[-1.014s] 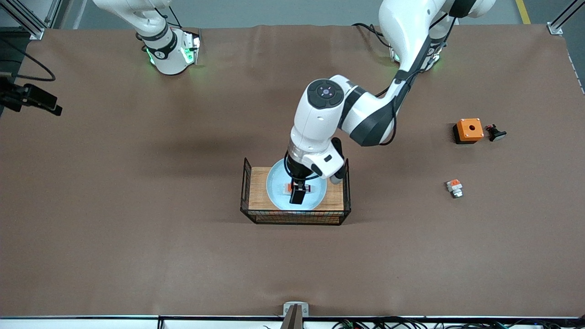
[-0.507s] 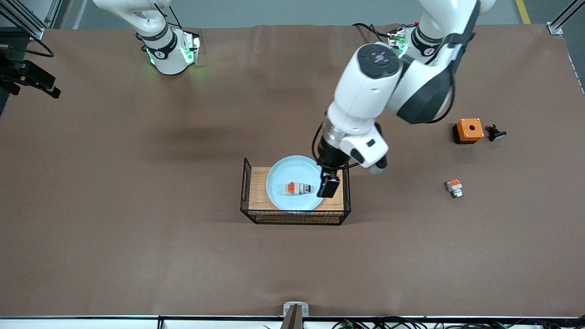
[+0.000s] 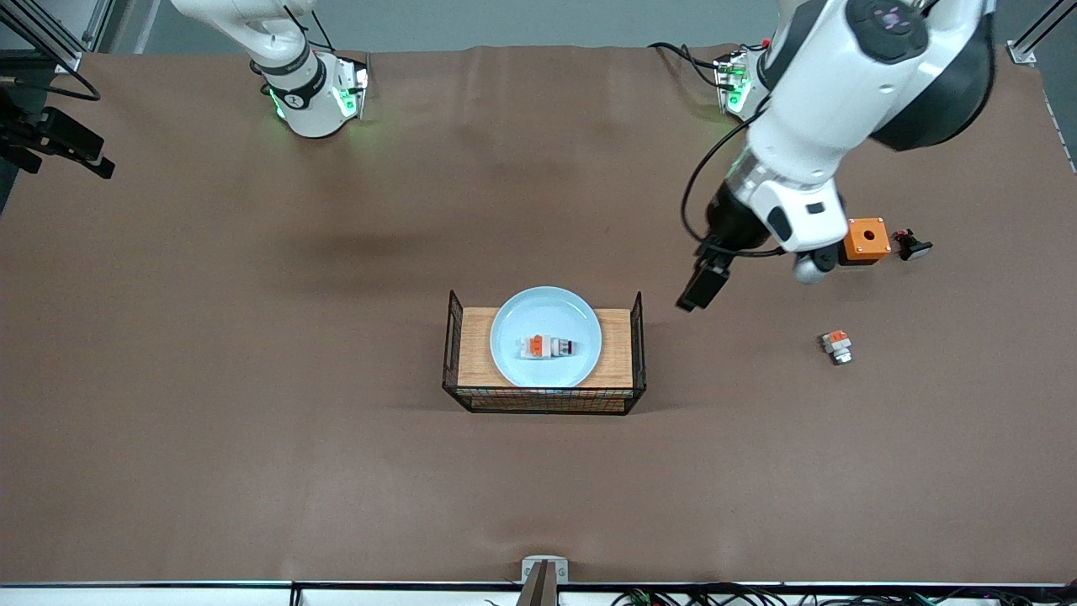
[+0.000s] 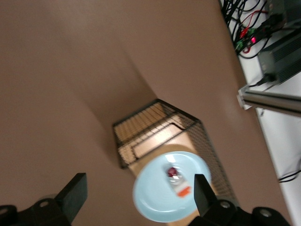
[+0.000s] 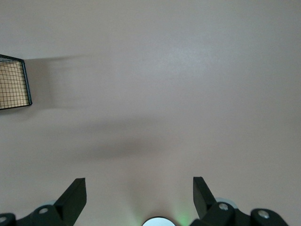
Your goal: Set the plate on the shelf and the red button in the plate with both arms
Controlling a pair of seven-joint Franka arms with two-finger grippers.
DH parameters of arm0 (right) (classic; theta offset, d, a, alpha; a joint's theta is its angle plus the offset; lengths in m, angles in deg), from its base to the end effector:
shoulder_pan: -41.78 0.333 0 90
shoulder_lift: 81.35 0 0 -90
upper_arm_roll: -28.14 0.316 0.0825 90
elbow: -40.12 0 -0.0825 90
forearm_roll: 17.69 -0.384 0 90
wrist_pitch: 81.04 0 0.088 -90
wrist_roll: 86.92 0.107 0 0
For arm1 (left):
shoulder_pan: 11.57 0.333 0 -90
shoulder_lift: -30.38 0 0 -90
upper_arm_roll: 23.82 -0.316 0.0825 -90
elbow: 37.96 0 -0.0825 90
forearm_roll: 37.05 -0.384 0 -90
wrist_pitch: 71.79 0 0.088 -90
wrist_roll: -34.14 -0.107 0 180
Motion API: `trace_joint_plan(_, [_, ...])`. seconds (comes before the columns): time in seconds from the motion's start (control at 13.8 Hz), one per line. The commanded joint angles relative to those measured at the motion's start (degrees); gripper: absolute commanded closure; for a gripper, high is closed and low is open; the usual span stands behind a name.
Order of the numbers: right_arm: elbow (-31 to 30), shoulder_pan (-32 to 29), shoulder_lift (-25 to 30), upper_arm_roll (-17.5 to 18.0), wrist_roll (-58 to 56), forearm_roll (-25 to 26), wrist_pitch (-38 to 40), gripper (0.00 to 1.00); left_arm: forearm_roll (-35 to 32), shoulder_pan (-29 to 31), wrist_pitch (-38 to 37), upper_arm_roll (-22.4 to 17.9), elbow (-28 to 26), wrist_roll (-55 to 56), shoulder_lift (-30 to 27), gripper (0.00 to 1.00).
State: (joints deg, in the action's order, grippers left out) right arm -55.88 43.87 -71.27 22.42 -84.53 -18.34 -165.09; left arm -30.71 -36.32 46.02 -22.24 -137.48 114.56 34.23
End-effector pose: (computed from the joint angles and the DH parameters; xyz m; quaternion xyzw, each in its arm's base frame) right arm 0.4866 -0.0345 0.6579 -0.9985 0.0511 0.0166 0.0145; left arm 0.5427 -0.2747 0.5529 0.8733 0.4678 0.0326 0.1321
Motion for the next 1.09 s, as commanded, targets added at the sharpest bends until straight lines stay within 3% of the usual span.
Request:
trace_joint_plan(0.0, [-1.2, -1.0, 1.4, 0.5, -0.9, -0.8, 0.5, 0.0, 1.1, 3.7, -5.5, 0.5, -4.4, -17.6, -4.5, 0.0])
trace_joint_plan(0.43, [-1.1, -4.1, 1.4, 0.8, -4.9, -0.3, 1.1, 0.0, 1.1, 14.2, -8.7, 0.4, -4.2, -47.4, -7.2, 0.0])
trace_joint_plan(0.65, [-0.5, -3.6, 1.3, 1.1, -4.8, -0.1, 1.2, 0.0, 0.4, 20.4, -15.1, 0.0, -2.1, -64.5, -7.7, 0.0])
trace_joint_plan(0.8, [-0.4, -2.9, 1.3, 1.2, -4.8, 1.1, 1.1, 0.0, 0.4, 25.5, -16.1, 0.2, -2.1, -71.9, -8.3, 0.0])
trace_joint_plan(1.01, [-0.4, -2.9, 1.3, 1.5, -4.8, 1.4, 1.1, 0.0, 0.3, 27.7, -16.9, 0.1, -2.3, -76.5, -9.6, 0.0])
